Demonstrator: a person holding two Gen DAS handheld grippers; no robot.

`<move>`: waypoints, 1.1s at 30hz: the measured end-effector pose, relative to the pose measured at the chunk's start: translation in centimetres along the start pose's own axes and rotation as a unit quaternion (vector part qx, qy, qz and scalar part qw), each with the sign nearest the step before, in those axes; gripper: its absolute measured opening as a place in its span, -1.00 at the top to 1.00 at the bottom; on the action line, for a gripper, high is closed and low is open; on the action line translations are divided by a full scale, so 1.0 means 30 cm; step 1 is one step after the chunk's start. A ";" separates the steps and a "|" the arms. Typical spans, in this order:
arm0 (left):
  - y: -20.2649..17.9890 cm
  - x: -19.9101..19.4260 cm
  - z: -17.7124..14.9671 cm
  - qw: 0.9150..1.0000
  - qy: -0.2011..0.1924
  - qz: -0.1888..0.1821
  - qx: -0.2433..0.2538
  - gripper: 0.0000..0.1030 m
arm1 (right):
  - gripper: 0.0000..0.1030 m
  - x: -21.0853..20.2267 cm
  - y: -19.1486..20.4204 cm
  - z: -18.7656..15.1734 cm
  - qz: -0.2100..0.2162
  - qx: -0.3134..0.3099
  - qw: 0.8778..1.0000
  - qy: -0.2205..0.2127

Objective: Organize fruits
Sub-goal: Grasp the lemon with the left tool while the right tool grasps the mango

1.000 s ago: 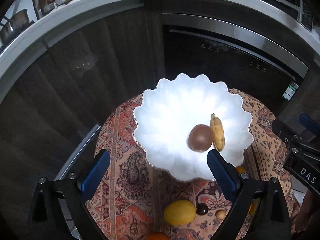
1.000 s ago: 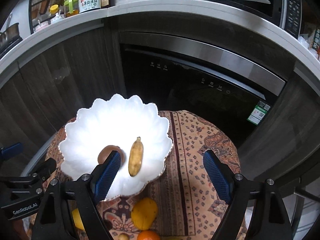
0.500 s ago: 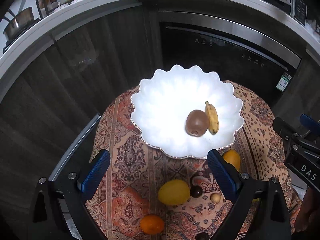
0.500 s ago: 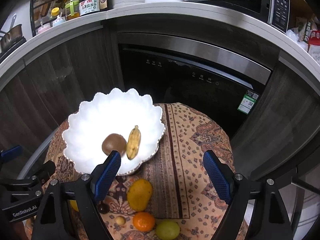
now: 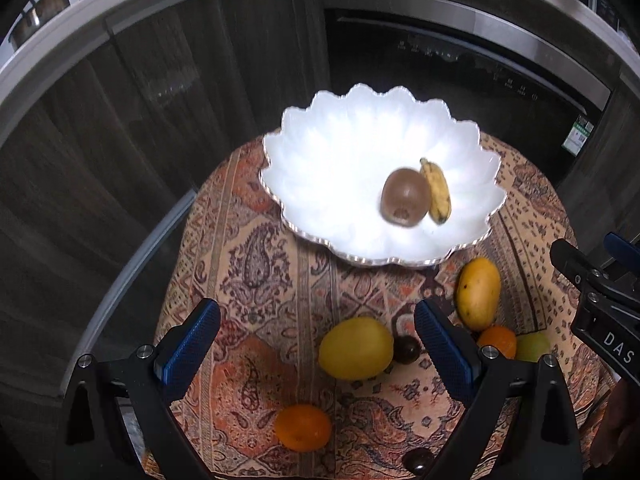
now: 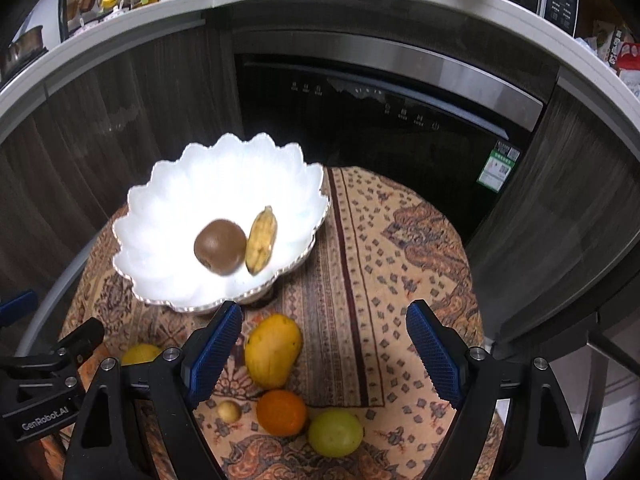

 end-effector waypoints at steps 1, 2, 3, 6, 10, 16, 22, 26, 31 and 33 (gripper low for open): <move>0.001 0.011 -0.011 1.000 0.003 -0.002 -0.002 -0.92 | -0.65 0.008 0.003 -0.013 0.000 -0.001 1.000 0.003; 0.002 0.022 -0.022 1.000 0.006 -0.003 -0.004 -0.92 | -0.65 0.016 0.006 -0.023 0.000 -0.002 1.000 0.006; 0.001 0.035 -0.034 1.000 0.009 -0.005 -0.005 -0.92 | -0.65 0.024 0.008 -0.035 0.000 -0.002 1.000 0.009; -0.004 0.069 -0.066 1.000 0.019 -0.010 -0.010 -0.92 | -0.65 0.048 0.010 -0.067 0.002 -0.002 1.000 0.019; -0.010 0.119 -0.106 0.999 0.031 -0.007 -0.019 -0.92 | -0.65 0.080 0.008 -0.103 -0.001 -0.004 1.000 0.030; -0.032 0.178 -0.137 0.999 0.043 -0.011 -0.029 -0.91 | -0.65 0.118 -0.005 -0.136 -0.008 -0.012 0.999 0.038; -0.034 0.227 -0.143 0.998 0.044 0.000 -0.037 -0.89 | -0.65 0.162 -0.009 -0.151 -0.004 -0.007 0.999 0.049; -0.029 0.261 -0.153 0.997 0.051 -0.002 -0.049 -0.79 | -0.65 0.189 -0.001 -0.163 -0.001 -0.008 0.999 0.054; -0.024 0.299 -0.171 0.996 0.061 -0.011 -0.062 -0.60 | -0.65 0.226 0.011 -0.182 0.006 -0.006 0.998 0.065; -0.027 0.315 -0.179 0.995 0.067 -0.018 -0.067 -0.51 | -0.65 0.235 0.016 -0.187 0.009 -0.005 0.998 0.069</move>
Point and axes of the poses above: each gripper's, at about its wrist camera, not at the fingertips, and x roughly the way its jaws point, y to its left, z to its top, the point moved 7 cm from there along x, roughly the way its jaws point, and after that the axes turned 7 degrees about -z, right-handed, at the moved point
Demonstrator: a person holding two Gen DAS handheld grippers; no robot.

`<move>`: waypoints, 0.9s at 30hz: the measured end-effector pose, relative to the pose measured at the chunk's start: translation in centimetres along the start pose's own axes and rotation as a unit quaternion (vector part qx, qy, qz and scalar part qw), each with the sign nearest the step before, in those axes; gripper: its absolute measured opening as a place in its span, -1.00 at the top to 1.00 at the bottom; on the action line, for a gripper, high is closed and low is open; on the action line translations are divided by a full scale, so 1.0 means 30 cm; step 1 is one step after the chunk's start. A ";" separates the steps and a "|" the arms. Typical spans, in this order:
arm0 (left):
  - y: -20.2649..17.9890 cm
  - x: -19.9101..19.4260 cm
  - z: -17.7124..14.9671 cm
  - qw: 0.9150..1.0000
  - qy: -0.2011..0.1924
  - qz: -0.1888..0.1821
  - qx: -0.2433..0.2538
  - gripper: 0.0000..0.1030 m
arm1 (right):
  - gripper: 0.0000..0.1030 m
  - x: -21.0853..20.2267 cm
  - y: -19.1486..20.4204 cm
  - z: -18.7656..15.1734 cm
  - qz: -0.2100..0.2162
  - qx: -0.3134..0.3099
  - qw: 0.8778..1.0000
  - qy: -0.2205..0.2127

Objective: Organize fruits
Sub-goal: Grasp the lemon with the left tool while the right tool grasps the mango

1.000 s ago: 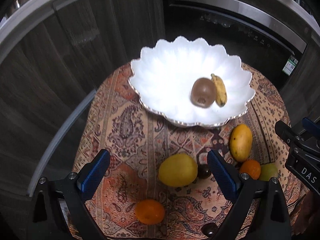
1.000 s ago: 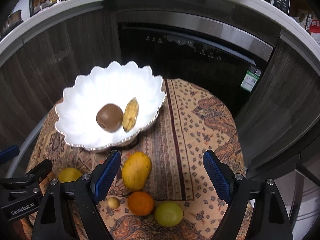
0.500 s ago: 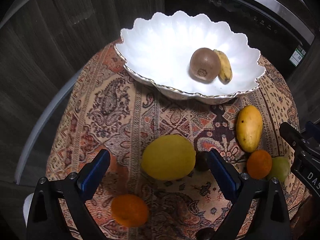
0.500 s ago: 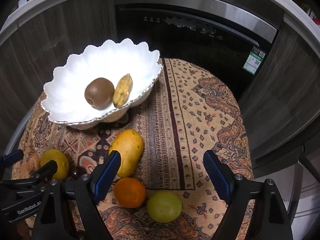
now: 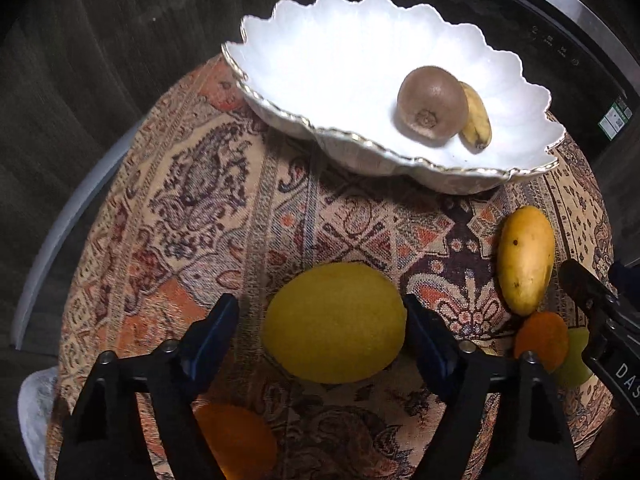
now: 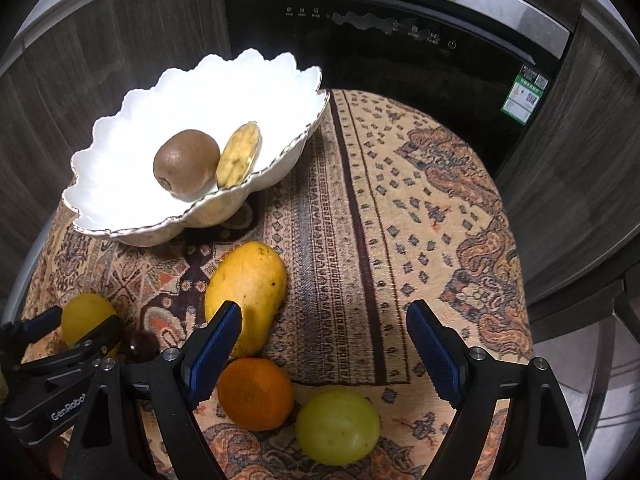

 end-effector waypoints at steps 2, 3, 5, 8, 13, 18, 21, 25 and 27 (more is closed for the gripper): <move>-0.006 0.008 -0.001 1.000 0.000 -0.004 0.002 -0.37 | -0.65 0.008 0.002 -0.003 0.003 0.001 1.000 0.002; -0.010 0.011 -0.002 1.000 0.000 -0.003 0.005 -0.31 | -0.65 0.011 0.003 -0.004 0.006 0.003 1.000 0.004; -0.019 0.014 0.000 1.000 -0.003 -0.003 0.012 -0.25 | -0.65 0.017 0.004 -0.003 0.011 0.006 1.000 0.006; -0.033 0.022 0.003 1.000 -0.005 -0.004 0.015 -0.24 | -0.65 0.016 0.007 0.003 0.018 0.010 1.000 0.007; 0.005 -0.012 -0.004 1.000 -0.013 0.005 0.007 -0.24 | -0.65 0.004 0.042 0.018 0.030 0.002 1.000 0.001; 0.085 -0.030 0.011 1.000 -0.018 0.015 -0.005 -0.24 | -0.65 0.030 0.105 0.028 0.040 -0.005 0.999 0.009; 0.121 -0.037 0.017 0.999 -0.021 0.023 -0.010 -0.24 | -0.65 0.061 0.133 0.028 0.038 -0.007 0.999 0.019; 0.171 -0.036 0.026 0.999 -0.020 0.025 -0.020 -0.24 | -0.60 0.101 0.162 0.020 0.033 -0.008 0.999 0.036; 0.184 -0.039 0.021 0.999 -0.018 0.025 -0.023 -0.24 | -0.36 0.115 0.172 0.011 0.035 -0.009 0.998 0.044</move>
Point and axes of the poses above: each gripper's, at about its wrist camera, not at the fingertips, and x roughly the way its jaws point, y to its left, z to its top, the point moved 7 cm from there along x, roughly the way its jaws point, and after that the axes turned 7 degrees about -z, right-handed, at the moved point
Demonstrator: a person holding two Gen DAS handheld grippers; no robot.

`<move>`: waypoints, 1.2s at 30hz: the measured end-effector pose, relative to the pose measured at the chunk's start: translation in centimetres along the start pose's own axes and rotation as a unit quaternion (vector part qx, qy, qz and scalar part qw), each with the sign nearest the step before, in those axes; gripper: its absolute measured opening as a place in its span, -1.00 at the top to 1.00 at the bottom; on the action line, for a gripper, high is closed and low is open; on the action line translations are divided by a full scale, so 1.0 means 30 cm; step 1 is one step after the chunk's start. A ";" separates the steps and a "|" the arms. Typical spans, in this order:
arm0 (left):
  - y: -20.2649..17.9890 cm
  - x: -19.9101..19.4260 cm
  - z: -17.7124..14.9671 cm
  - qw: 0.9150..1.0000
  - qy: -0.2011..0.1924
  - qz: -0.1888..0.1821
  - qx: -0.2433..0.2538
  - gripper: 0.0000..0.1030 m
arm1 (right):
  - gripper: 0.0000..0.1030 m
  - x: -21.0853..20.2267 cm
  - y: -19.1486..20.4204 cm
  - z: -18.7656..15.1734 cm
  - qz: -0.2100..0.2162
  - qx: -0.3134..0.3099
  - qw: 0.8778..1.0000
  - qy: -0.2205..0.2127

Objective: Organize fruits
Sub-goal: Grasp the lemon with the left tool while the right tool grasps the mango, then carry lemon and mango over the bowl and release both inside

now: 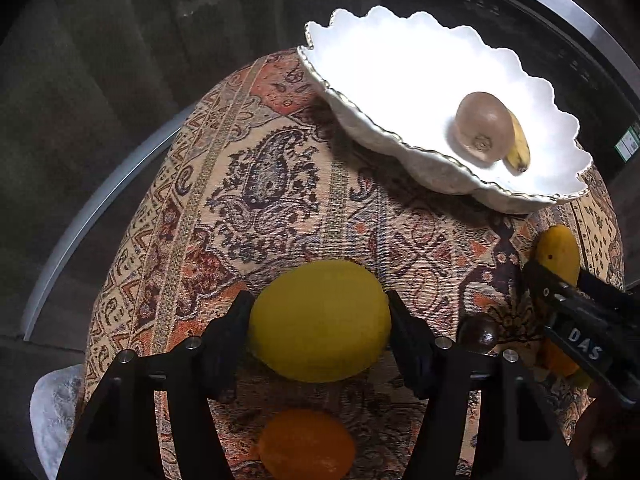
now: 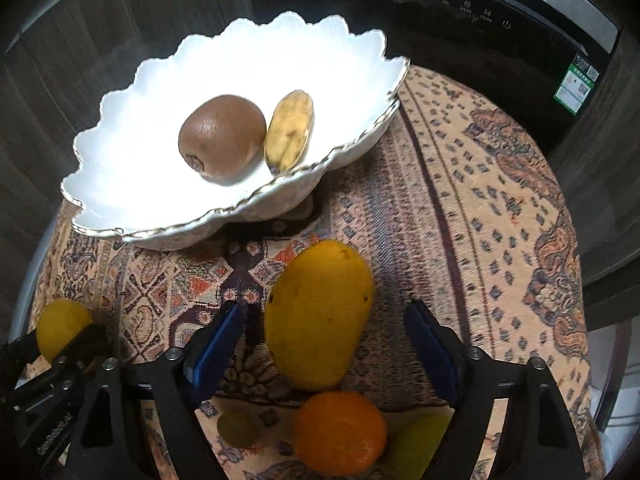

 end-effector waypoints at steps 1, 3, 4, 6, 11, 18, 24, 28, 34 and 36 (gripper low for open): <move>0.007 0.001 0.001 1.000 0.001 0.000 -0.001 -0.24 | -0.20 0.010 0.006 -0.006 0.002 -0.002 1.000 0.007; 0.017 0.004 0.002 1.000 0.001 0.000 -0.002 -0.24 | -0.11 0.015 0.016 -0.012 -0.009 -0.014 1.000 0.001; 0.009 0.005 -0.013 1.000 0.000 0.001 -0.002 -0.24 | -0.04 0.013 0.017 -0.013 -0.010 -0.017 1.000 -0.003; -0.004 -0.011 -0.022 1.000 0.000 0.002 -0.001 -0.24 | -0.03 0.009 0.016 -0.014 -0.007 -0.018 1.000 -0.006; -0.030 -0.050 -0.020 1.000 -0.011 0.002 0.006 -0.24 | 0.00 -0.027 0.004 -0.022 -0.008 -0.018 1.000 -0.018; -0.054 -0.112 -0.003 1.000 -0.027 -0.005 0.015 -0.24 | 0.00 -0.120 -0.019 -0.015 0.000 -0.016 0.999 -0.034; -0.086 -0.170 0.034 0.999 -0.042 -0.008 0.024 -0.24 | 0.00 -0.199 -0.040 0.036 0.007 -0.011 0.998 -0.058; -0.101 -0.209 0.082 0.998 -0.056 -0.008 0.030 -0.24 | 0.00 -0.259 -0.039 0.076 0.012 -0.012 0.997 -0.078; -0.124 -0.267 0.191 0.996 -0.081 -0.012 0.039 -0.24 | 0.00 -0.316 -0.042 0.183 0.018 -0.017 0.994 -0.105; -0.131 -0.281 0.233 0.995 -0.087 -0.016 0.042 -0.24 | 0.00 -0.329 -0.039 0.215 0.019 -0.020 0.994 -0.109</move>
Point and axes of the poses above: each gripper's, at about its wrist camera, not at the fingertips, and x roughly the way its jaws point, y to its left, z to its top, the point moved 7 cm from there along x, roughly the way its jaws point, and after that the axes turned 7 degrees about -z, right-handed, at the moved point
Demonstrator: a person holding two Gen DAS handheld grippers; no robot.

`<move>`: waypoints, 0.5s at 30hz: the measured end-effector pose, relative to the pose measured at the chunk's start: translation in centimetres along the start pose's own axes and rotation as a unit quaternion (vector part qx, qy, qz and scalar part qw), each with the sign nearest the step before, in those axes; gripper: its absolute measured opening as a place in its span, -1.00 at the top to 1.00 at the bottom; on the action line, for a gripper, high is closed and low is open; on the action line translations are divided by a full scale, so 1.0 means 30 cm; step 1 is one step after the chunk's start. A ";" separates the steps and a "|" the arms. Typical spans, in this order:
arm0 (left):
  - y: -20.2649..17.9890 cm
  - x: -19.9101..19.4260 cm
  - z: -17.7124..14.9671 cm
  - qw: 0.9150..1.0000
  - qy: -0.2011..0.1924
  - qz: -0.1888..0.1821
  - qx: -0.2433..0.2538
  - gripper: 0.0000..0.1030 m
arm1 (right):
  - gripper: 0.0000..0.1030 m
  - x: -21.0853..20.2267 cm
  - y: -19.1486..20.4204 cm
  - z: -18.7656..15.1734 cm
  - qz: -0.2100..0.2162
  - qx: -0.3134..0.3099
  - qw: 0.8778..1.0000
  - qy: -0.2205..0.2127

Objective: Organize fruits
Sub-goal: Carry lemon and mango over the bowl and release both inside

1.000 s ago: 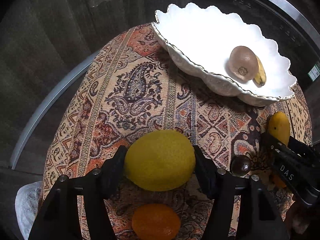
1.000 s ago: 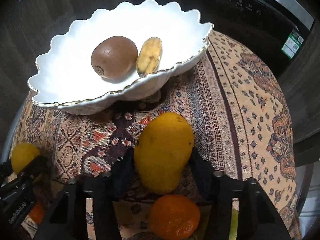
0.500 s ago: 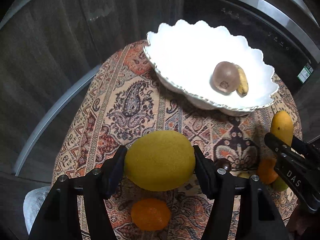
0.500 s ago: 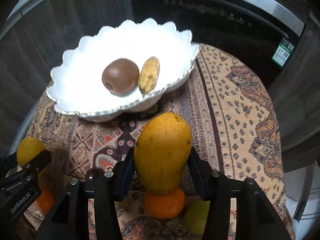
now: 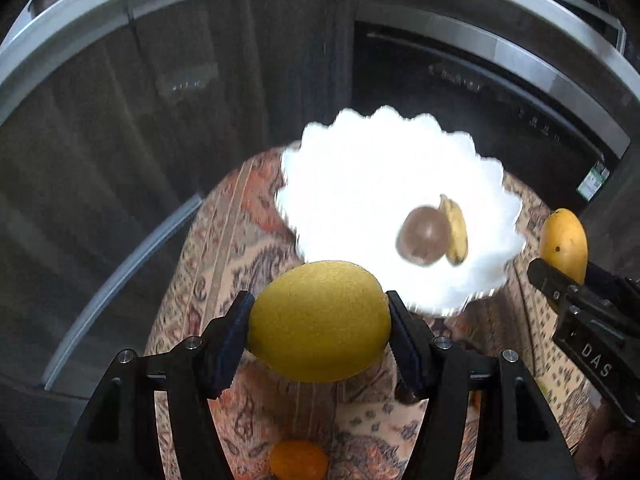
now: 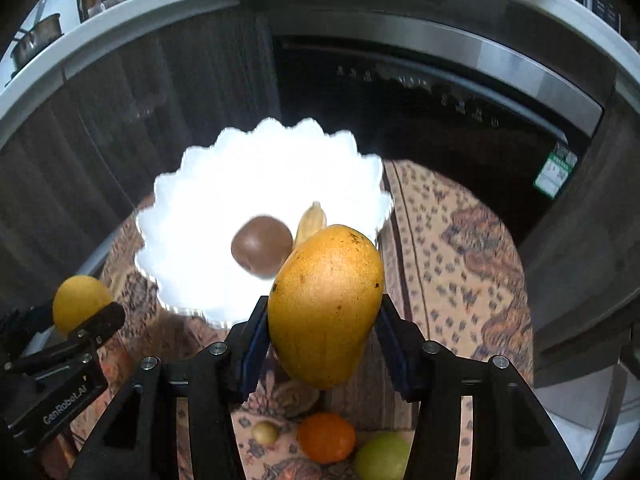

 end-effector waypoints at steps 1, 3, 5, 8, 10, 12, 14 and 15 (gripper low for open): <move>-0.003 -0.002 0.022 1.000 -0.003 0.000 0.003 -0.24 | 0.00 -0.003 0.002 0.021 0.001 -0.001 1.000 -0.003; -0.010 -0.003 0.060 1.000 -0.009 0.001 0.009 -0.24 | 0.00 -0.005 0.001 0.054 -0.001 -0.004 1.000 -0.010; -0.016 0.003 0.098 1.000 -0.013 0.001 0.014 -0.24 | 0.00 -0.005 0.002 0.087 -0.001 -0.006 1.000 -0.015; -0.019 0.021 0.137 1.000 -0.016 0.001 0.017 -0.24 | 0.00 0.006 0.005 0.129 -0.001 -0.008 1.000 -0.019; -0.018 0.042 0.166 1.000 -0.016 0.000 0.018 -0.24 | 0.00 0.019 0.010 0.154 -0.001 -0.010 1.000 -0.020; -0.015 0.064 0.187 1.000 -0.015 0.002 0.019 -0.24 | 0.00 0.035 0.015 0.175 -0.002 -0.011 1.000 -0.020; -0.010 0.090 0.201 1.000 -0.010 0.001 0.018 -0.24 | 0.00 0.056 0.017 0.197 -0.002 -0.009 1.000 -0.018; -0.008 0.105 0.208 1.000 -0.007 0.000 0.017 -0.24 | 0.00 0.067 0.019 0.208 -0.001 -0.009 1.000 -0.017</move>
Point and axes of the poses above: each gripper's, at about its wrist camera, not at the fingertips, and x roughly the way its jaws point, y to its left, z to its top, the point moved 7 cm from there along x, roughly the way its jaws point, and after that the axes turned 7 degrees about -z, right-handed, at the moved point
